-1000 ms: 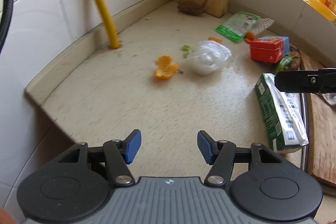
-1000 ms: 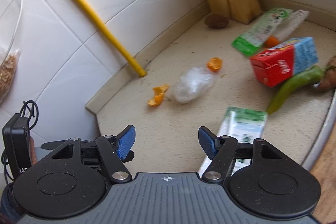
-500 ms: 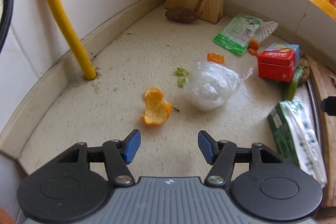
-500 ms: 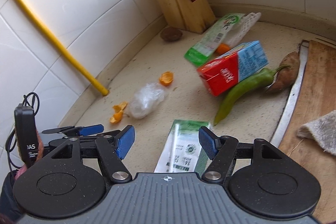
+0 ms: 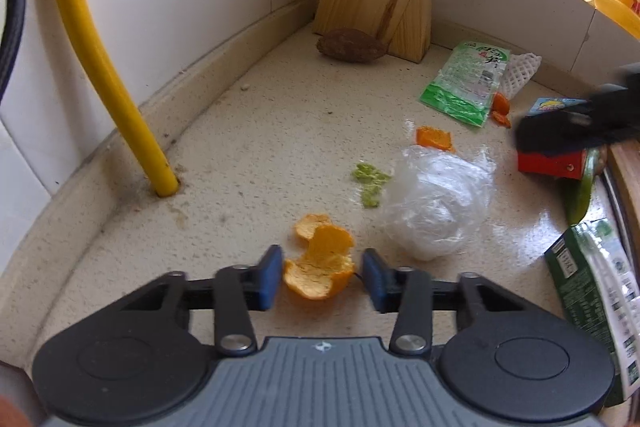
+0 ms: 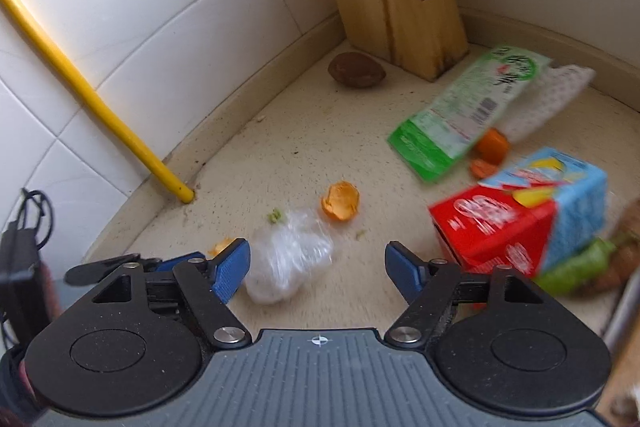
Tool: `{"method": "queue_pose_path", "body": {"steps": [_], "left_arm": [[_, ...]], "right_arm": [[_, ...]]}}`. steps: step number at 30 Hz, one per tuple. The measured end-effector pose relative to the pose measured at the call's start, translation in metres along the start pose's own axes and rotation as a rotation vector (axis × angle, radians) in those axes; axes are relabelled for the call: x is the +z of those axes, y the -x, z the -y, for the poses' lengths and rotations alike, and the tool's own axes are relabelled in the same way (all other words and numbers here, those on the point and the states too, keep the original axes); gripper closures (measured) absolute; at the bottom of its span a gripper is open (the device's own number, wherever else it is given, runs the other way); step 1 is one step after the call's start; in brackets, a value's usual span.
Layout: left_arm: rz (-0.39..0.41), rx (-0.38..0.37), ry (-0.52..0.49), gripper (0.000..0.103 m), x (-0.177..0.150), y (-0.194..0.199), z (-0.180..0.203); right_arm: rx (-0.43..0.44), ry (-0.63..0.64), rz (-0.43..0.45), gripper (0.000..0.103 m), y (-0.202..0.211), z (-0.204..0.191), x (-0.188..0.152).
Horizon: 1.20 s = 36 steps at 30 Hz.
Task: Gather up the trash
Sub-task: 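Move both open tools back up over the counter scraps, then grasp an orange peel with the right gripper while the left grasps another peel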
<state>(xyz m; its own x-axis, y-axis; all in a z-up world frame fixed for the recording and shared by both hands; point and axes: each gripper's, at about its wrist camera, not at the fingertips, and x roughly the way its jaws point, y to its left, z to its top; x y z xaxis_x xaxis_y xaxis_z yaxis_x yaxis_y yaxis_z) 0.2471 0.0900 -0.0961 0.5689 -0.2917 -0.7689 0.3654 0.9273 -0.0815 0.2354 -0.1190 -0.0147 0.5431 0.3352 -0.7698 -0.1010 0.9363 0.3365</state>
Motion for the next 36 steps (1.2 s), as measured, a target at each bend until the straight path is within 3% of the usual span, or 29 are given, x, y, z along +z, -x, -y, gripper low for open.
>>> {"method": "queue_pose_path", "body": {"steps": [5, 10, 17, 19, 24, 28, 36], "left_arm": [[0.001, -0.040, 0.065, 0.080, -0.001, 0.004, -0.012], [0.004, -0.069, 0.070, 0.090, 0.001, 0.009, -0.013], [0.008, -0.083, 0.087, 0.090, 0.000, 0.008, -0.015], [0.010, -0.082, 0.084, 0.090, -0.001, 0.008, -0.015], [0.013, -0.066, 0.046, 0.084, -0.001, 0.006, -0.012], [0.022, -0.039, -0.003, 0.086, -0.002, 0.006, -0.004], [0.015, -0.053, 0.023, 0.100, 0.005, 0.011, -0.009]], "right_arm": [[-0.031, 0.021, -0.047, 0.024, -0.040, -0.001, 0.023], [-0.034, 0.046, -0.067, 0.027, -0.055, -0.006, 0.039], [-0.062, 0.036, -0.111, 0.031, -0.072, 0.003, 0.035], [-0.078, 0.085, -0.103, 0.032, -0.075, -0.003, 0.034], [-0.129, 0.202, -0.102, 0.053, -0.082, -0.019, 0.030], [-0.112, 0.209, -0.108, 0.069, -0.080, -0.019, 0.029], [-0.054, 0.162, -0.059, 0.072, -0.053, -0.012, 0.023]]}}
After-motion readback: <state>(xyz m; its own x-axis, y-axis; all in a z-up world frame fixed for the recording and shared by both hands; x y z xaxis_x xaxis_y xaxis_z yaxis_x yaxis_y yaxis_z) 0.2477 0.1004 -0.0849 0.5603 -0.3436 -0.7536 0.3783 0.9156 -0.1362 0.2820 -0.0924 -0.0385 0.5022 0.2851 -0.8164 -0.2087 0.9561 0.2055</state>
